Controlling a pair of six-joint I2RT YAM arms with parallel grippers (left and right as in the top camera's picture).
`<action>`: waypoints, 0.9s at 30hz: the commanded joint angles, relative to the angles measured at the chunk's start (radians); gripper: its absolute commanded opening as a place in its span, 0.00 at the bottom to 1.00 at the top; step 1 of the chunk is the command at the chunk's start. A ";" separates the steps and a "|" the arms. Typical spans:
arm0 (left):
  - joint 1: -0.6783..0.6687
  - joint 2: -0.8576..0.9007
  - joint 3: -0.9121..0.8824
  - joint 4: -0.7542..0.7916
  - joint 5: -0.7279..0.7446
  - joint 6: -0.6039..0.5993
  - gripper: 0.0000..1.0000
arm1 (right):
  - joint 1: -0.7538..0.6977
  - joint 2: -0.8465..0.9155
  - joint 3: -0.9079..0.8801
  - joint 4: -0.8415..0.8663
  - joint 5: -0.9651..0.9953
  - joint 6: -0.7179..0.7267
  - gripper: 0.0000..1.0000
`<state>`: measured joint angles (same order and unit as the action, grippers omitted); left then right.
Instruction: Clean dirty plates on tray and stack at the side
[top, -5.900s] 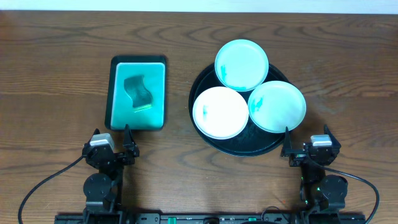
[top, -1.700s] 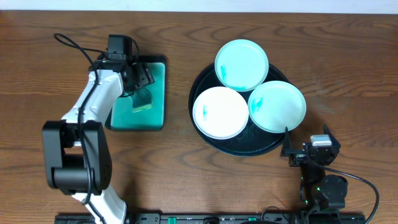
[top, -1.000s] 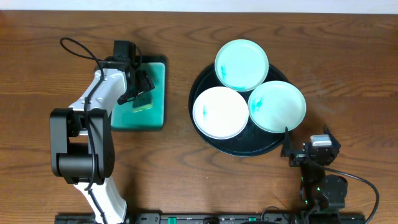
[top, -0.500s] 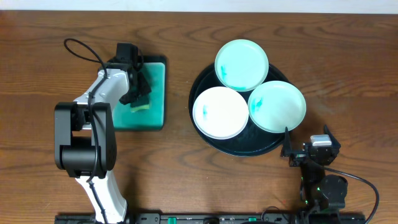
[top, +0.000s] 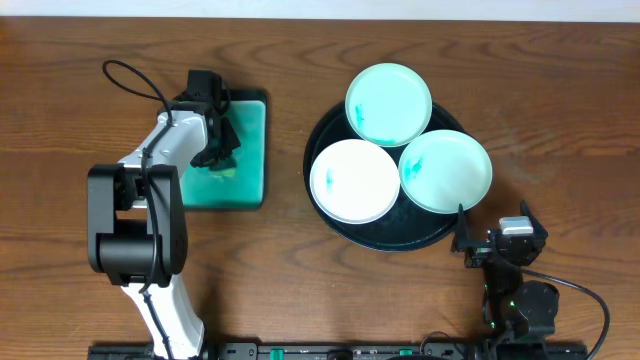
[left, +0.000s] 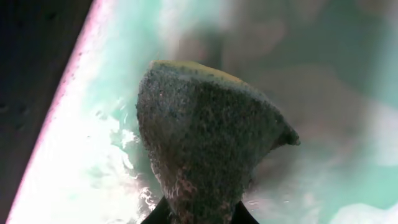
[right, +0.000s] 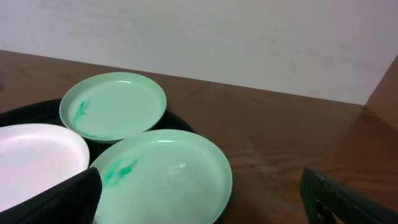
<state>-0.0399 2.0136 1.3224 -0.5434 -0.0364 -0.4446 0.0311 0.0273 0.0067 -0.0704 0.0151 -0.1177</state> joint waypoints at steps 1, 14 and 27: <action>0.004 -0.104 -0.007 -0.013 -0.020 0.006 0.07 | 0.014 -0.001 -0.001 -0.004 -0.005 -0.011 0.99; 0.004 -0.494 -0.008 -0.046 -0.016 0.005 0.07 | 0.014 -0.001 -0.001 -0.004 -0.005 -0.011 0.99; 0.004 -0.259 -0.145 0.057 -0.016 0.023 0.07 | 0.014 -0.001 -0.001 -0.004 -0.005 -0.011 0.99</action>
<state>-0.0399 1.6752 1.2087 -0.4889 -0.0368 -0.4438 0.0311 0.0273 0.0067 -0.0704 0.0151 -0.1177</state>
